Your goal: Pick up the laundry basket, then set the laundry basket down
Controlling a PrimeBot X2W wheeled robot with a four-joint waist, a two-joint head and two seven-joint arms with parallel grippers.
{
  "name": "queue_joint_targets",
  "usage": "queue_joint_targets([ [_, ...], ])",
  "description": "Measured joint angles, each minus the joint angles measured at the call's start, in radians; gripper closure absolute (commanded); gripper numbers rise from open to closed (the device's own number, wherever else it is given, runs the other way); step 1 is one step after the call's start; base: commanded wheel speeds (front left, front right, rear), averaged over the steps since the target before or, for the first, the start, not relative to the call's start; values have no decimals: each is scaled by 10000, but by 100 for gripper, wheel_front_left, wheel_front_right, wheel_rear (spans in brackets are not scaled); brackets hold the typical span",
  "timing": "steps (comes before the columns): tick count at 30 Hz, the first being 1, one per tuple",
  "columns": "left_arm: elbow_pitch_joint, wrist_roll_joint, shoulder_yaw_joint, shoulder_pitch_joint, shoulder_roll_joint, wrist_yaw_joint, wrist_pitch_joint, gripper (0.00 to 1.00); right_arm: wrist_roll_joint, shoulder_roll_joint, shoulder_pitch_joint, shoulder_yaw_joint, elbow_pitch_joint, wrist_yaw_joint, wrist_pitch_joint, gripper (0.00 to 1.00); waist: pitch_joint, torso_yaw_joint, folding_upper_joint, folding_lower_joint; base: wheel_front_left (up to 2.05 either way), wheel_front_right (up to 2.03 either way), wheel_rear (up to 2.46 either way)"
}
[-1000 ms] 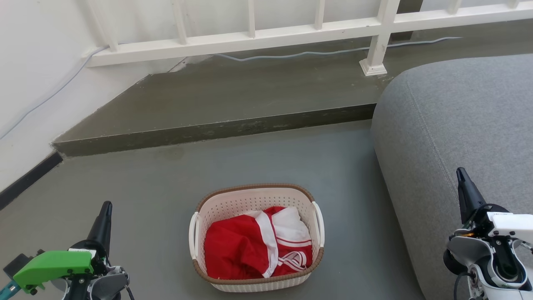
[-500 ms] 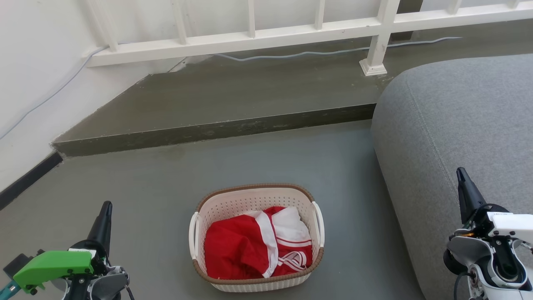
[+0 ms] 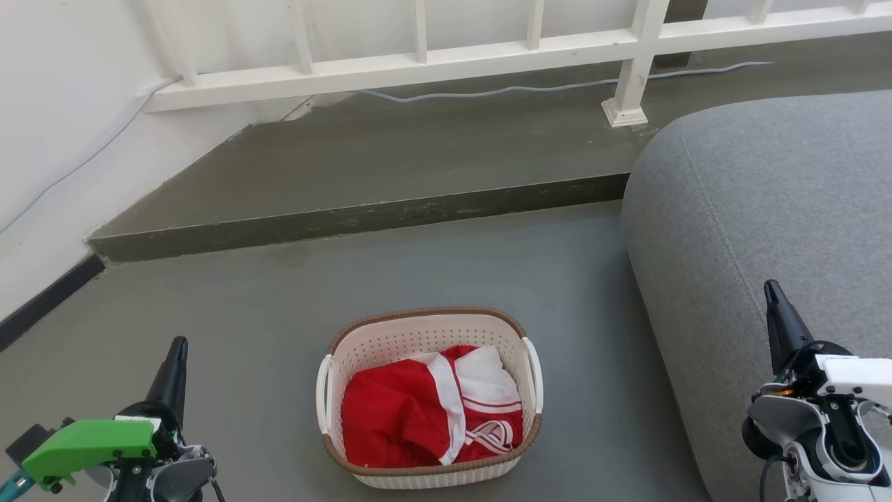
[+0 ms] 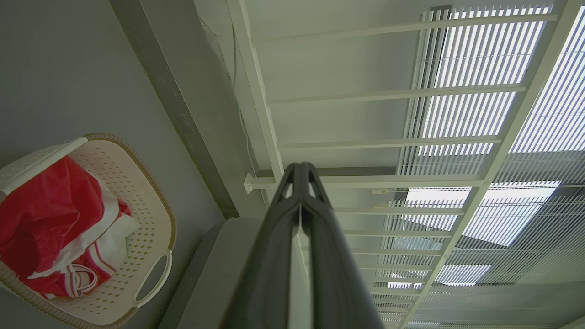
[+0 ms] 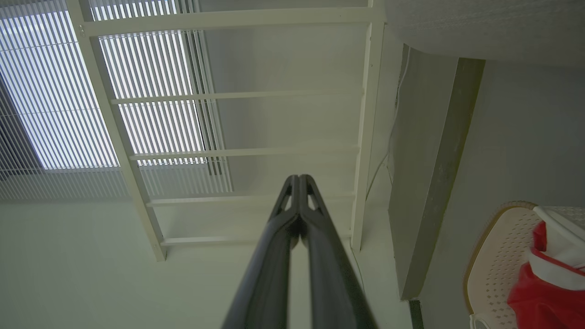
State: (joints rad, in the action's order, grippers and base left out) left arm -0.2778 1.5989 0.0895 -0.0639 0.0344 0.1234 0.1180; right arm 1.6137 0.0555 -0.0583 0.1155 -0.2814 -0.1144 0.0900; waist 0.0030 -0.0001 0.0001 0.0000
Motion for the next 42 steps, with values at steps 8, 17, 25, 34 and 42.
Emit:
queue_joint_targets([
  [8,2,0,-2,0,0,0,0,100,0,-4,0,4,2,0,0,100,0,0,0,0,0,0,0],
  [17,4,0,-2,0,0,0,0,100,0,-6,0,6,4,-2,0,100,0,0,0,0,0,0,0],
  [25,4,0,-4,0,0,0,0,100,0,-10,0,10,4,0,2,100,0,0,0,0,0,0,0],
  [34,4,0,-4,0,0,0,0,100,0,-13,0,17,6,0,2,100,0,0,0,0,0,0,0],
  [42,6,0,-4,0,0,0,0,100,0,-15,0,19,6,-2,2,100,0,0,0,0,0,0,0],
])
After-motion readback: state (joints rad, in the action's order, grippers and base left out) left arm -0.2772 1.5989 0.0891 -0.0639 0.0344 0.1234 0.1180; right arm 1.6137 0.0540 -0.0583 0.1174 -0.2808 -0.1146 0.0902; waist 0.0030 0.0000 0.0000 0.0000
